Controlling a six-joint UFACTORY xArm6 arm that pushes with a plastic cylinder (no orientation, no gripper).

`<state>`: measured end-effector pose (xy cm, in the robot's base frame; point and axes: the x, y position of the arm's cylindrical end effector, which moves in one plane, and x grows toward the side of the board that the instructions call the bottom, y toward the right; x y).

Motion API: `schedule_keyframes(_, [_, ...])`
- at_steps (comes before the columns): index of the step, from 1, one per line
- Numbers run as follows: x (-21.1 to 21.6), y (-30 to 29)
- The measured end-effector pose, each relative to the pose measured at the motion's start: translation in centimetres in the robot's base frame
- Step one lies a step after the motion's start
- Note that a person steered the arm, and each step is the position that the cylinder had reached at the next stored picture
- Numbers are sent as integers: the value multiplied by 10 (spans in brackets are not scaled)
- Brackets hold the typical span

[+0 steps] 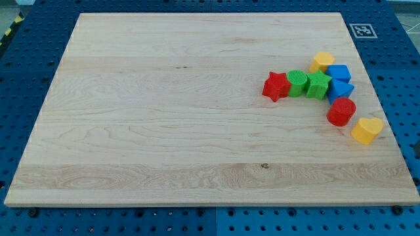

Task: Slide the yellow heart closer to the red circle

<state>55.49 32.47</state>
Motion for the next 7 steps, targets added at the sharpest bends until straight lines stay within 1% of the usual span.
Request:
schedule_keyframes(2, [-24,-3])
schedule_keyframes(4, [-35,-21])
schedule_keyframes(7, [-35,-54])
